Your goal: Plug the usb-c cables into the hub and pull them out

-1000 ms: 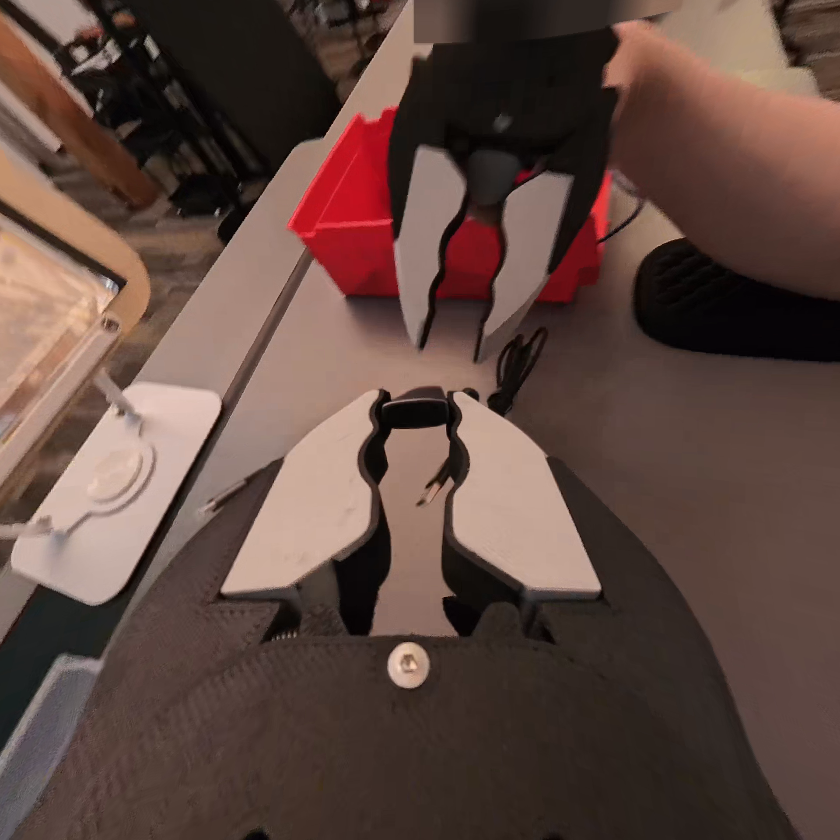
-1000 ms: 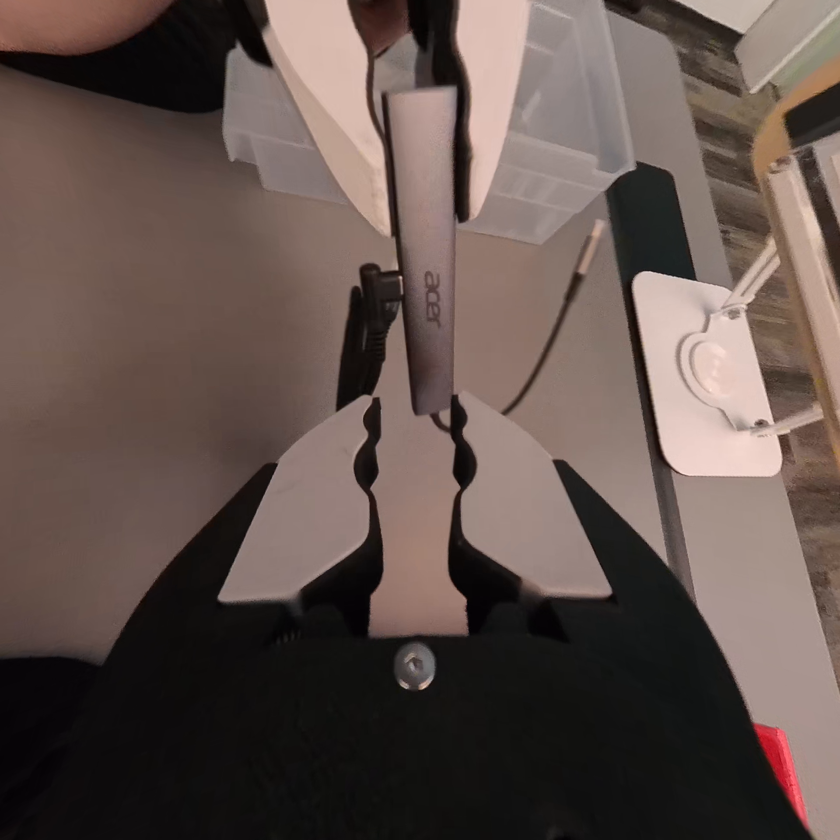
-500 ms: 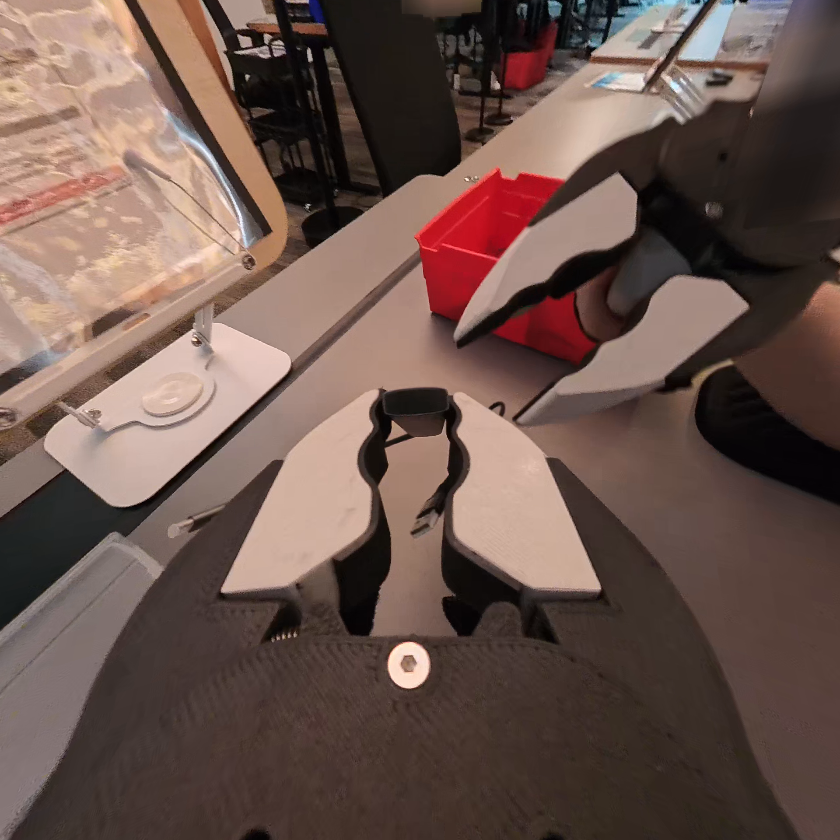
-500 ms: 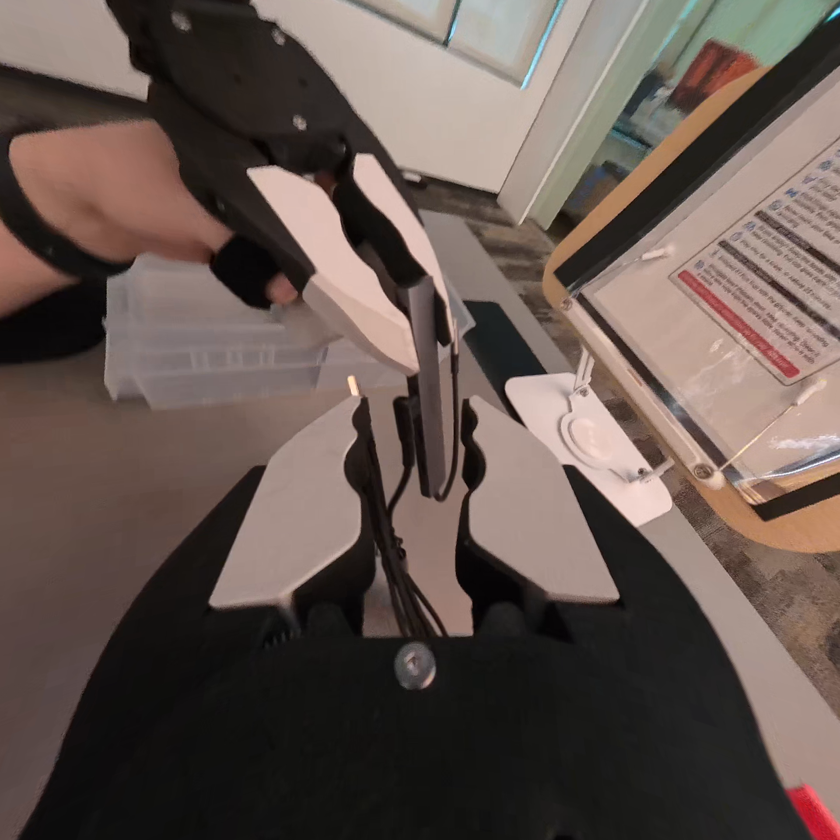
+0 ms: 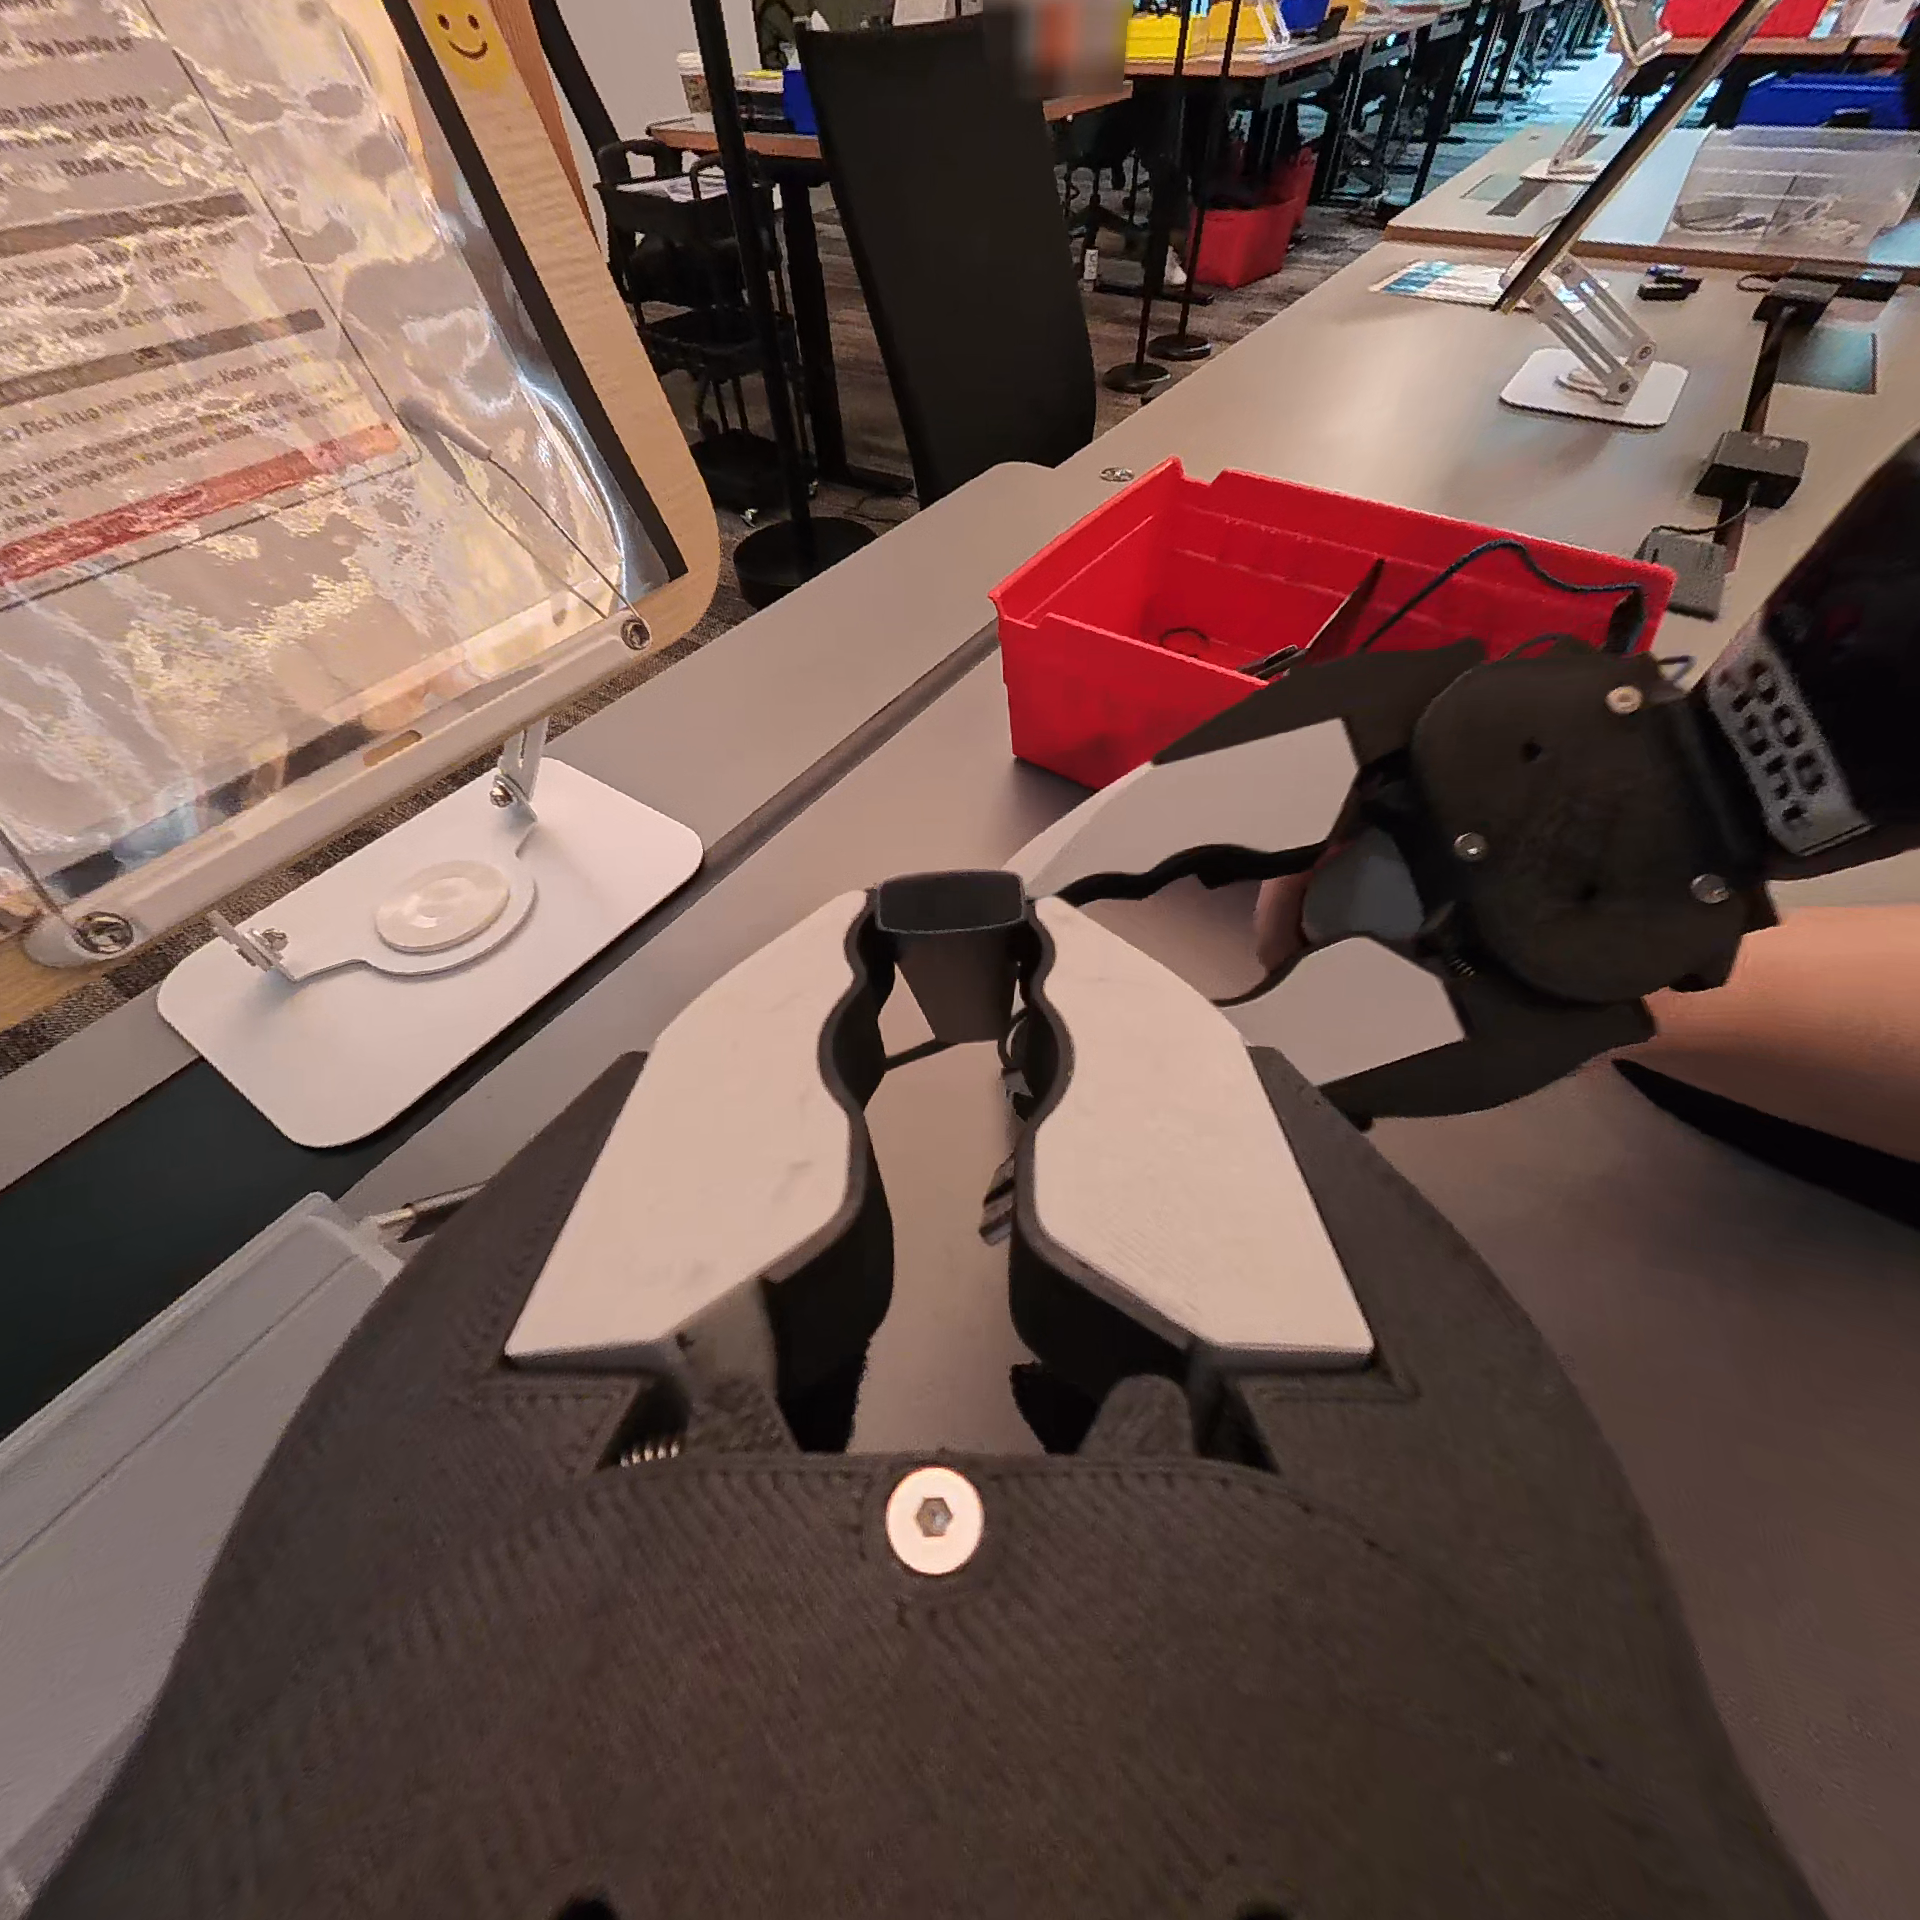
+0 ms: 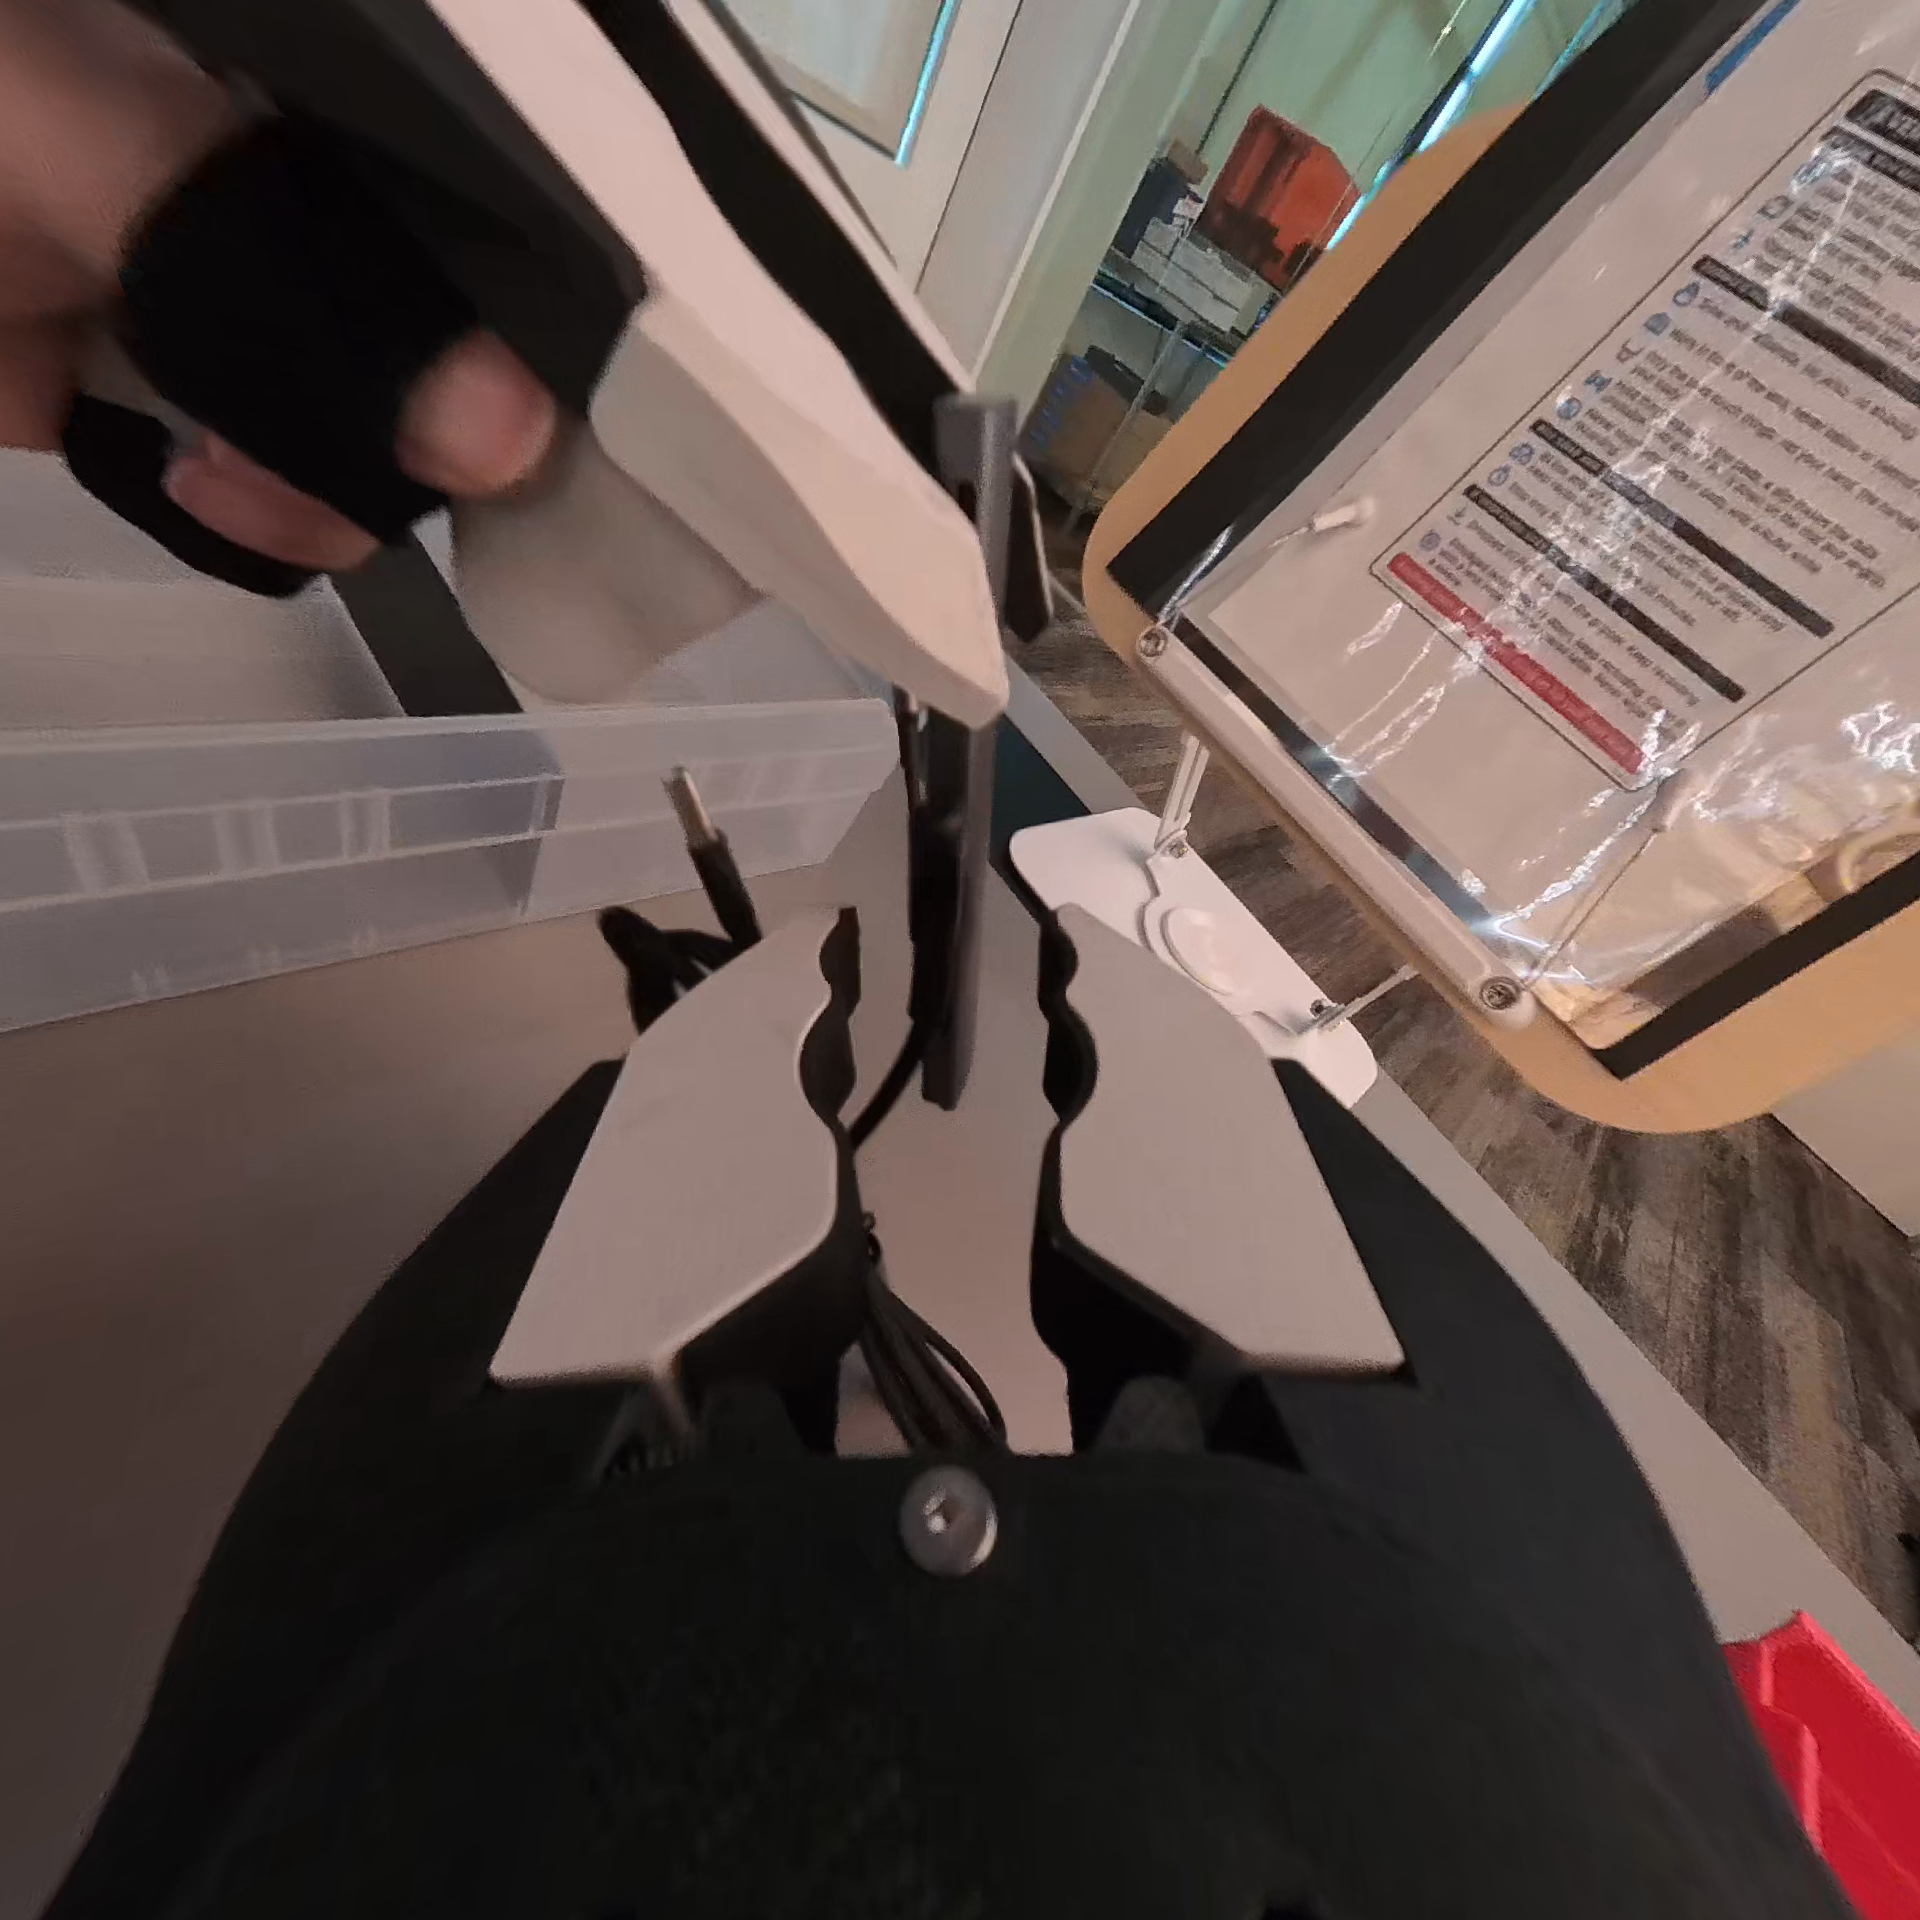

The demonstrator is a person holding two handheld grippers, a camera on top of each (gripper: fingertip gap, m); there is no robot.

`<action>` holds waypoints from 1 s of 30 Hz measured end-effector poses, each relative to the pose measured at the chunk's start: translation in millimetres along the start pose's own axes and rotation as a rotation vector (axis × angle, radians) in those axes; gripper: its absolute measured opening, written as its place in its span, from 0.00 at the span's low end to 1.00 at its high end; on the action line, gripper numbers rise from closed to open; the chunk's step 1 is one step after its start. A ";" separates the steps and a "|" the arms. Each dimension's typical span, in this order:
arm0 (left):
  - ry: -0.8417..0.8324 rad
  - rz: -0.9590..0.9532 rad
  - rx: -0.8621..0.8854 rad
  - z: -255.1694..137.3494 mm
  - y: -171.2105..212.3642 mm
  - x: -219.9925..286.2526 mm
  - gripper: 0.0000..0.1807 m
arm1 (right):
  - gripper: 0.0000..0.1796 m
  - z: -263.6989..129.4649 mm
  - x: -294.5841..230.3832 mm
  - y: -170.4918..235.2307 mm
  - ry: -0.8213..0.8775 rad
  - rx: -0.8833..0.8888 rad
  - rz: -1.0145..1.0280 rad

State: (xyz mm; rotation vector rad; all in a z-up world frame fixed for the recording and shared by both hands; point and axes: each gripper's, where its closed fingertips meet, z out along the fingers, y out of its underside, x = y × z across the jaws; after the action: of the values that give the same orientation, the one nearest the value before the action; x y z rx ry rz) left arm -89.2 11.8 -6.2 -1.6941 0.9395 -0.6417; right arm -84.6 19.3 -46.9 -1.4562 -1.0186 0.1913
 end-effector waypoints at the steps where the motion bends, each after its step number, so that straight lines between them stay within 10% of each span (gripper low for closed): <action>1: 0.004 -0.002 0.001 -0.6 -0.7 1.0 0.12 | 0.18 1.5 1.5 2.9 0.013 0.002 -0.004; 16: 0.010 0.130 -0.148 0.8 10.0 26.3 0.14 | 0.06 -29.9 47.2 -12.4 0.434 -0.032 -0.891; 30: 0.073 0.077 -0.363 15.3 53.9 23.7 0.13 | 0.06 -21.2 31.9 -3.9 0.408 -0.052 -1.089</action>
State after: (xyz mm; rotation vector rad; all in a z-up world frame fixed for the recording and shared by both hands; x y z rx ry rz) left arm -79.0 -7.7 -62.9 -1.9501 1.2242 -0.5047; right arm -53.5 24.6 -24.9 -0.7615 -1.3228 -0.8815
